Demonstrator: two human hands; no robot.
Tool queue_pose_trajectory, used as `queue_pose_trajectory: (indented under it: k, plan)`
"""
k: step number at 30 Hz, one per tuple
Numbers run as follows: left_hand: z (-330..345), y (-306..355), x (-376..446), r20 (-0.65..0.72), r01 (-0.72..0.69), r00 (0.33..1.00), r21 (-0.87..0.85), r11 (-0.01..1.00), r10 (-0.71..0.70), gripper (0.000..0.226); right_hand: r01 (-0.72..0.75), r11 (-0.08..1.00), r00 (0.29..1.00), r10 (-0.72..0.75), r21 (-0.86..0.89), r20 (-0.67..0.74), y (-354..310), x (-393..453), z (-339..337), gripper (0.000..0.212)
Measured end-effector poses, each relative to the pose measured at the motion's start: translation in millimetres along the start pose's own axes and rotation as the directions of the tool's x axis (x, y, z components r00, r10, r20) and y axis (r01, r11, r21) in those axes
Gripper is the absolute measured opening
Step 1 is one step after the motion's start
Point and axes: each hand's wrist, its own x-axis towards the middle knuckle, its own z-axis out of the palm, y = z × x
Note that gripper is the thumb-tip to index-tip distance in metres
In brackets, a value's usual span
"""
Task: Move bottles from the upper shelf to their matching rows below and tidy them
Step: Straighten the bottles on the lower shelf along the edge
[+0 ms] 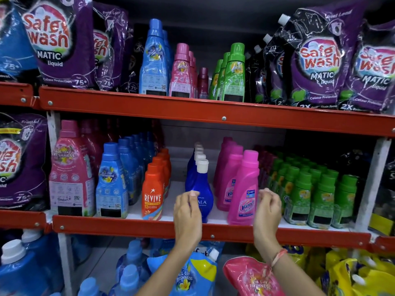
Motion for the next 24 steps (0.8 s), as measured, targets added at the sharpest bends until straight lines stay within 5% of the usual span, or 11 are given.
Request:
queue_pose_trajectory:
  k: [5, 10, 17, 21, 24]
  plan:
    - [22.7, 8.6, -6.0, 0.368, 0.155, 0.919, 0.002, 0.988, -0.145, 0.048, -0.338, 0.937, 0.905, 0.348, -0.086, 0.244, 1.9, 29.5, -8.2, 0.064]
    - [36.0, 21.9, -9.3, 0.633, 0.217, 0.733, 0.128, 0.968, -0.249, 0.082, -0.342, 0.935, 0.830, 0.346, -0.093, 0.437, -2.3, 29.5, -8.7, 0.063]
    - [39.8, 24.1, -8.0, 0.705, 0.269, 0.650, 0.135, 0.954, -0.284, 0.110, -0.299, 0.939, 0.788, 0.343, -0.170, 0.511, 6.1, 37.2, -15.7, 0.071]
    - [74.0, -57.9, 26.1, 0.671, 0.420, 0.663, 0.037, 0.907, -0.334, 0.141, -0.277, 0.932, 0.770, 0.360, -0.232, 0.527, 9.8, 40.2, -17.2, 0.077]
    - [46.4, 22.1, 3.8, 0.669, 0.388, 0.665, 0.069, 0.919, -0.332, 0.087, -0.276, 0.931, 0.763, 0.364, -0.240, 0.534, 11.4, 42.0, -18.7, 0.069]
